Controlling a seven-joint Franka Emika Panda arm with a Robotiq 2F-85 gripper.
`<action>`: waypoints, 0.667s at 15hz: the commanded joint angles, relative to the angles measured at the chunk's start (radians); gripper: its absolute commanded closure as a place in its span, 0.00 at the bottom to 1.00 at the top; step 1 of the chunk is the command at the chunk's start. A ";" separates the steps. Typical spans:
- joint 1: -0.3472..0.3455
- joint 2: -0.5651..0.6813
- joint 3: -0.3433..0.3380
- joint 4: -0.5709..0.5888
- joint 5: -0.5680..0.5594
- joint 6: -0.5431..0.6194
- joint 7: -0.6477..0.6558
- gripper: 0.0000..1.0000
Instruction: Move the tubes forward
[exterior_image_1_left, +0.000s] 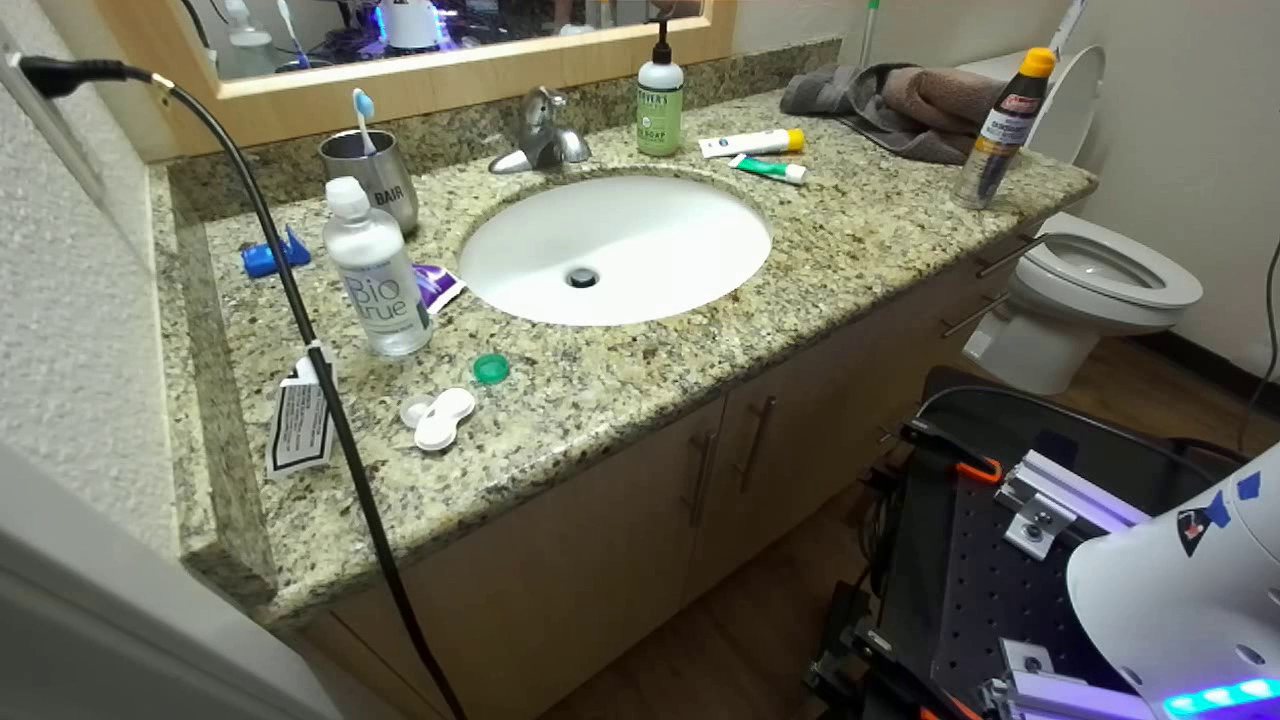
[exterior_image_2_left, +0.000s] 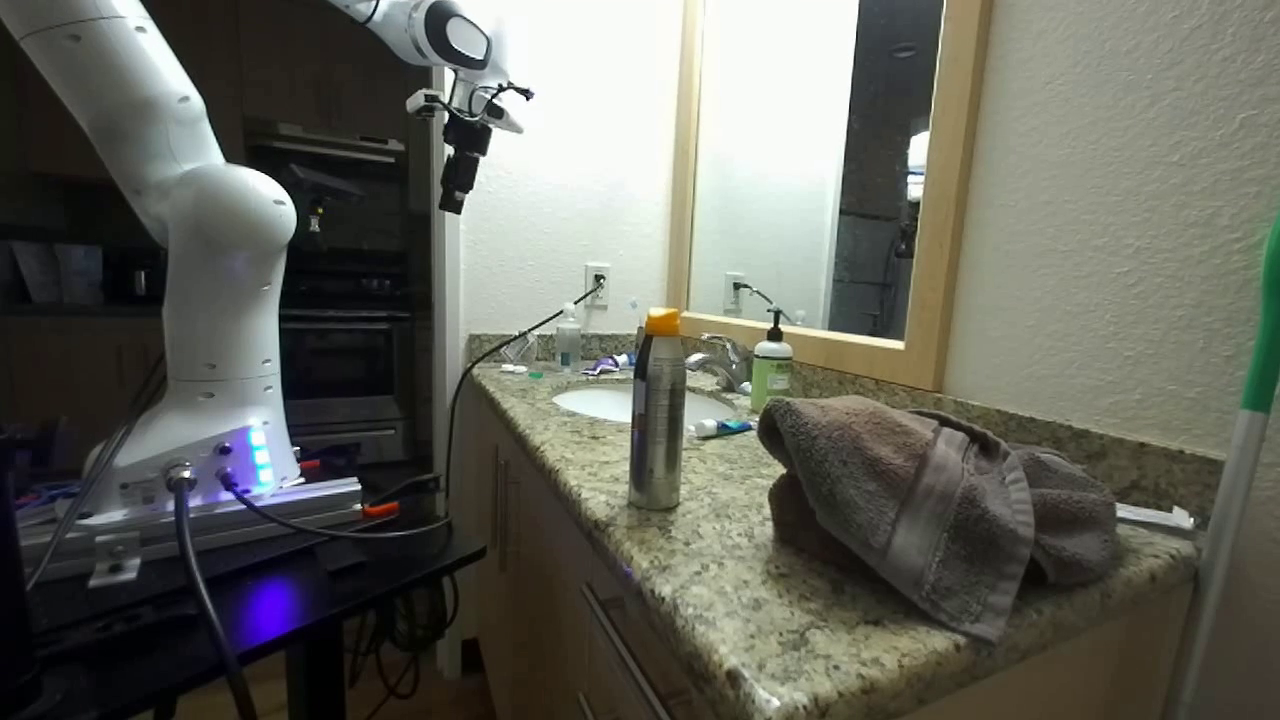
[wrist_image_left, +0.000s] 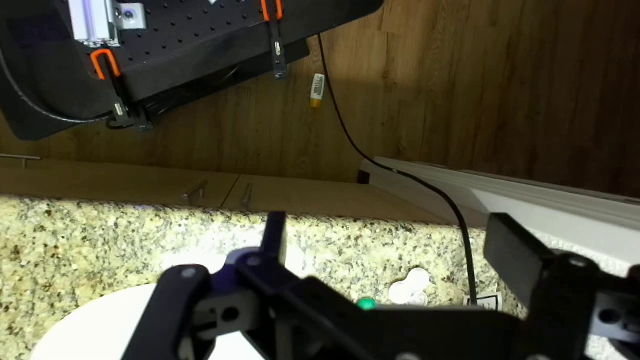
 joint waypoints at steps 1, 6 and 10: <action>-0.018 0.011 0.030 -0.005 -0.026 0.021 0.022 0.00; -0.121 0.138 -0.023 0.025 -0.091 0.202 0.183 0.00; -0.197 0.207 -0.100 0.059 -0.108 0.289 0.271 0.00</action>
